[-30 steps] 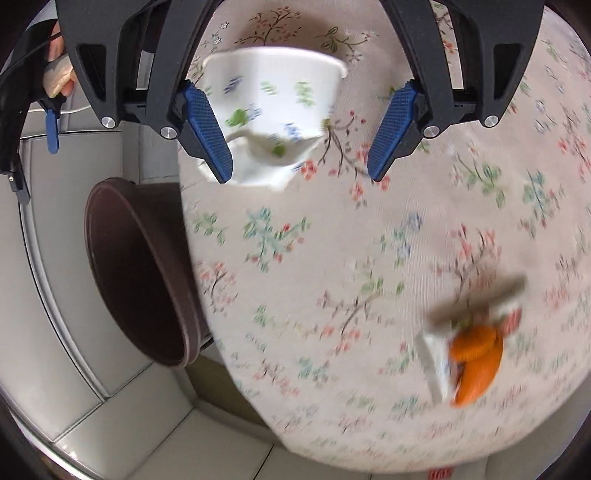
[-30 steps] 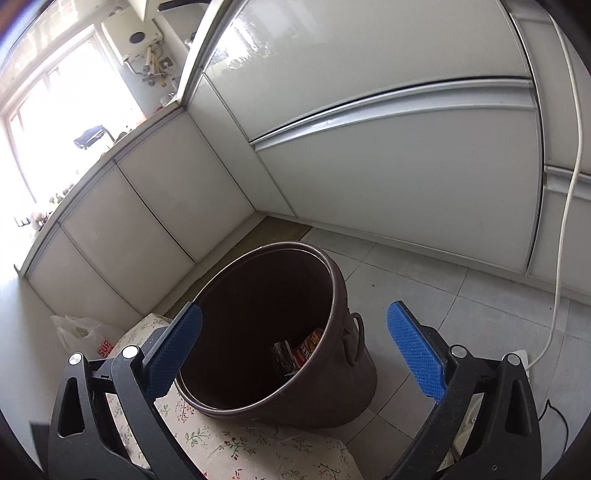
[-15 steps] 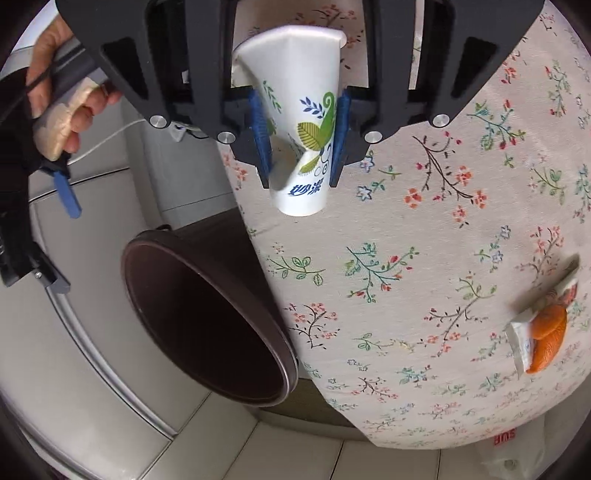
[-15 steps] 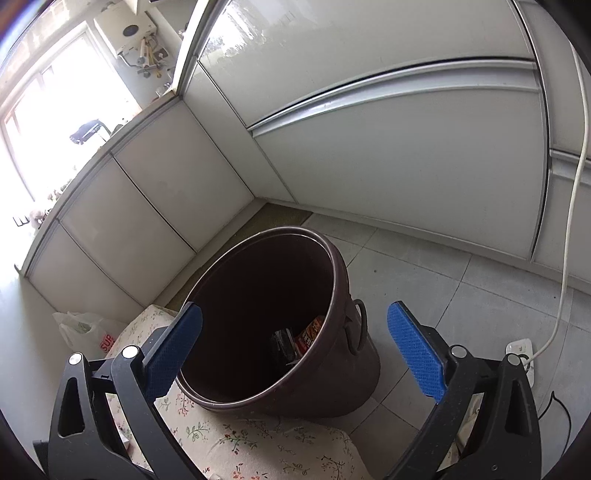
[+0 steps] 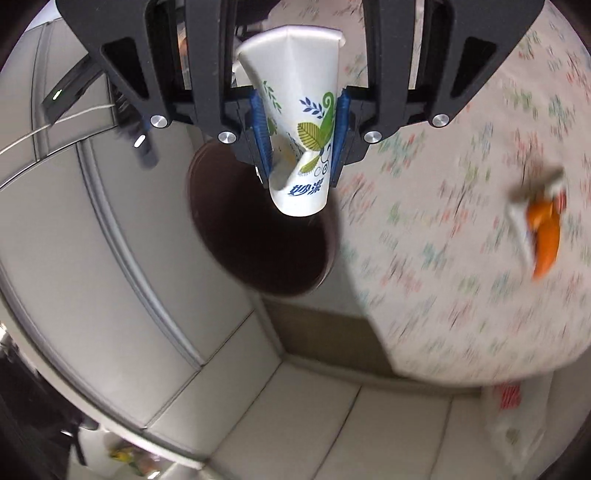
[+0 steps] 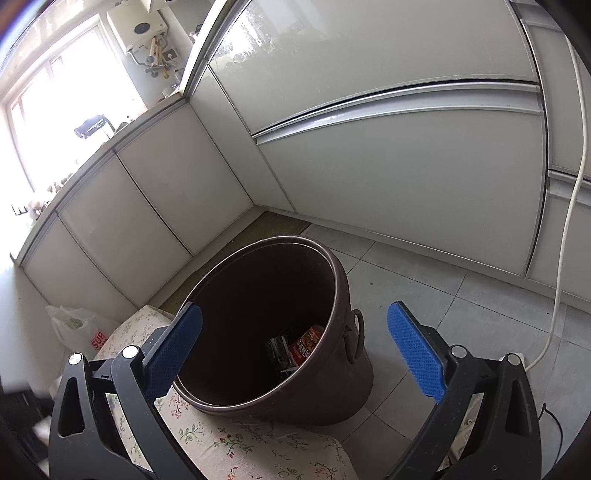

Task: Collect trash
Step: 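Carry the white paper cup over the brown bin and open the left gripper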

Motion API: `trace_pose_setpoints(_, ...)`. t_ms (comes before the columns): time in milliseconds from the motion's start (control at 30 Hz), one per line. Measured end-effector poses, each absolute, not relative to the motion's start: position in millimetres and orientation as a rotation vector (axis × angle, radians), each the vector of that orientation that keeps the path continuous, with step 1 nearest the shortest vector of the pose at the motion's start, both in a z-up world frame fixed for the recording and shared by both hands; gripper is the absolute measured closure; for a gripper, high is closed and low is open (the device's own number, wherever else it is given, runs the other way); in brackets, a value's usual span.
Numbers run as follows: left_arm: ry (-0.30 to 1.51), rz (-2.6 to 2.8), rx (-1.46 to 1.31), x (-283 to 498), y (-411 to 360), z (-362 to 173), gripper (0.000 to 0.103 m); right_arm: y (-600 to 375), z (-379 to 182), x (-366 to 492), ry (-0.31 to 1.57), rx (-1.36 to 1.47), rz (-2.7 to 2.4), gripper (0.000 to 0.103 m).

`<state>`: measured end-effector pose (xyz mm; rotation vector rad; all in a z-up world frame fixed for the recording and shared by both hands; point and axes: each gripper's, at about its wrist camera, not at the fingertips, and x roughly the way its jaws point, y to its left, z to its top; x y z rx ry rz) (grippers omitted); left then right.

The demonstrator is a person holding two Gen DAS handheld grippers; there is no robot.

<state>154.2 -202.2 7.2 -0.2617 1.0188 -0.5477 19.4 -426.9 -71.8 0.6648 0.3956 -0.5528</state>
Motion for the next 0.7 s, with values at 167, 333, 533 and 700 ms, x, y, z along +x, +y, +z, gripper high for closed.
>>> trace_pose_setpoints(167, 0.908, -0.602, -0.155, 178.7, -250.2, 54.3, 0.074, -437.7, -78.3, 14.8, 0.391, 0.733, -0.553, 0.006)
trace_pose_setpoints(333, 0.911, -0.625, -0.061, 194.6, -303.9, 53.7, 0.074, -446.6, -85.1, 11.0, 0.379, 0.819, -0.538, 0.006)
trace_pose_setpoints(533, 0.960, -0.611, 0.011, 216.8, -343.8, 17.2, 0.074, -456.2, -93.0, 4.8, 0.366, 0.872, -0.573, 0.006)
trace_pose_setpoints(700, 1.049, -0.629, 0.063, 229.9, -360.6, -11.1, 0.073, -464.7, -104.0, 5.5, 0.392, 0.929, -0.588, 0.006)
